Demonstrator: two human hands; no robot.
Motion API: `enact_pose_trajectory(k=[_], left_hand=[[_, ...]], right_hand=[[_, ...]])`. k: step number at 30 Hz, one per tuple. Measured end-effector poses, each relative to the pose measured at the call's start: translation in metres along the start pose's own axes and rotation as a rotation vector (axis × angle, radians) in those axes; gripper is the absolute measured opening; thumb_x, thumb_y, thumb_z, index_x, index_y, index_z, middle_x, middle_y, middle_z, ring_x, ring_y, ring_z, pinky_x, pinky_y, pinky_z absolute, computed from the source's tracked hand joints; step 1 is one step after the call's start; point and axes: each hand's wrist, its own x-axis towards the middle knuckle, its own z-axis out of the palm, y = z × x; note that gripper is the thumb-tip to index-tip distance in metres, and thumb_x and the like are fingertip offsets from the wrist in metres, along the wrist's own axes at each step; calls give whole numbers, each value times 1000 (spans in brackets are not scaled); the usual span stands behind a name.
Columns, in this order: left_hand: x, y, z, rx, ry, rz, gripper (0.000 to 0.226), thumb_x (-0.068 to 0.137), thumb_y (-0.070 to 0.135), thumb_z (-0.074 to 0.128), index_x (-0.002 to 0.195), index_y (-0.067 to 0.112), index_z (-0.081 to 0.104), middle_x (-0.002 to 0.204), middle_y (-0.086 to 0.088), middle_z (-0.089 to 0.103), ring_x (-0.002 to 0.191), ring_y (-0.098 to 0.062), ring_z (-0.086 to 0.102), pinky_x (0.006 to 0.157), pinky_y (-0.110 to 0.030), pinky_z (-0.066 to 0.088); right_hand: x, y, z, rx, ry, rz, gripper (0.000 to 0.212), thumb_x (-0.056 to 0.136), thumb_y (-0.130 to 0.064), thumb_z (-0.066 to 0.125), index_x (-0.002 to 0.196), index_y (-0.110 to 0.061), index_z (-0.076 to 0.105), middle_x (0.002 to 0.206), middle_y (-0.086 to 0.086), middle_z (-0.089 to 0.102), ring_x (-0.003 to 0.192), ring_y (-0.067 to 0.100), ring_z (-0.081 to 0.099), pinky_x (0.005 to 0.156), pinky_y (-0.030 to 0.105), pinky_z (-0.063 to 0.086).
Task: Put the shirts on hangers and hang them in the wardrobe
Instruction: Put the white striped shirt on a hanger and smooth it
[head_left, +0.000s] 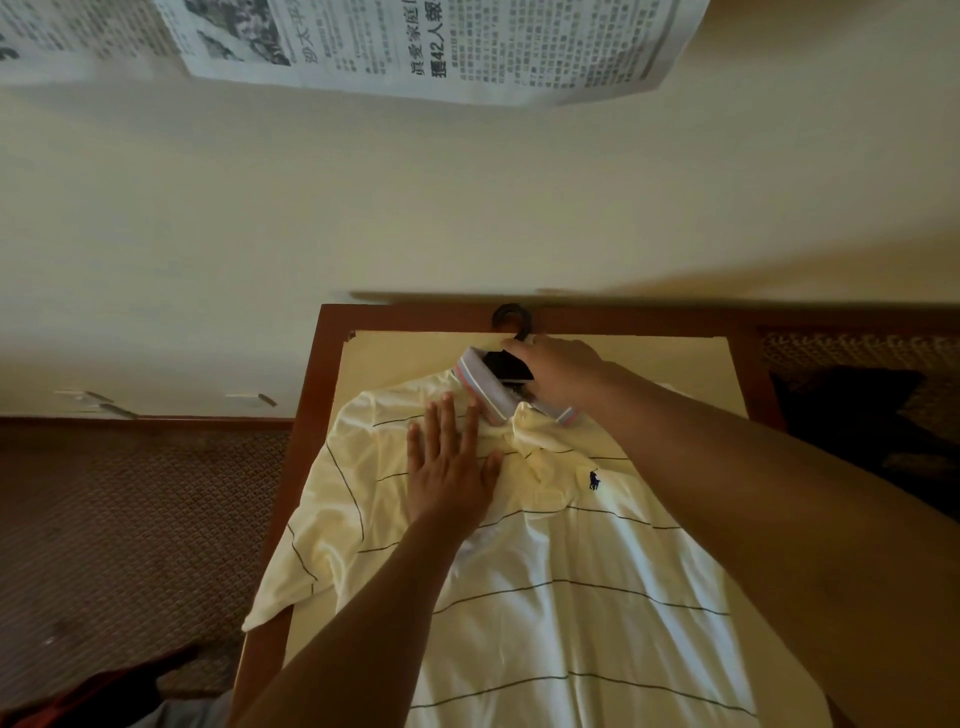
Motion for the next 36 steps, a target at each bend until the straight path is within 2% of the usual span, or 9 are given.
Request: enact_pose_trajectory(k=[10,13,17,20,23,27,30,34,36], left_hand=[[-10,1,-14,23,-122,-16,75,84,63,-8,149,29,-21,156,-3,-28,144,-23,-25,116,-44,-14],[-7,8,-23,-48,-109,-26,81,80,63,-10,152,25,-8,159,-5,-19,145,-22,-22,116,-44,-13],[-3,34,-30,-92,-72,133,73,87,62,-6,152,29,3,161,-8,-5,146,-25,-14,117,-45,-9],[3,59,-23,-49,-84,282,60,97,51,19,152,27,14,161,-9,4,148,-28,0,116,-46,-2],[16,69,-14,-41,-169,326,62,98,44,35,152,27,9,161,-7,-2,148,-27,-3,118,-42,1],[25,73,-16,10,-175,290,62,99,46,32,152,26,8,161,-9,-3,148,-29,-3,119,-44,6],[12,97,-22,66,-102,236,60,100,49,26,152,25,7,161,-12,-5,147,-31,-9,117,-47,-4],[-10,150,-10,34,-172,204,59,100,48,25,153,28,6,161,-9,-7,147,-29,-11,115,-50,-10],[-17,168,2,-19,-242,151,60,100,46,25,153,27,4,161,-8,-6,147,-30,-9,118,-51,-3]], right_hand=[[3,18,-5,-72,46,149,57,93,-25,55,143,-28,30,126,10,54,117,31,46,91,42,39],[-20,13,8,171,255,269,53,95,-28,54,144,-19,33,130,12,50,120,32,47,92,43,41],[-86,14,46,253,555,547,27,88,-16,59,111,-2,57,105,20,60,95,39,58,76,45,46],[-124,16,71,219,363,768,26,87,-19,60,107,-2,58,110,21,58,101,40,55,82,48,44],[-139,29,78,315,195,657,34,92,-20,53,123,-6,52,131,15,50,122,33,46,96,45,42],[-162,53,67,497,348,530,29,92,-8,52,121,-5,59,123,13,59,119,32,53,97,41,41],[-188,68,66,413,517,769,37,94,-13,53,129,-2,52,130,16,54,122,32,50,101,42,41],[-209,92,76,487,158,949,57,92,-38,56,138,-6,42,150,13,31,139,31,29,109,42,30],[-216,102,75,697,190,860,42,87,-27,61,122,-6,53,127,12,51,121,30,48,90,34,44]])
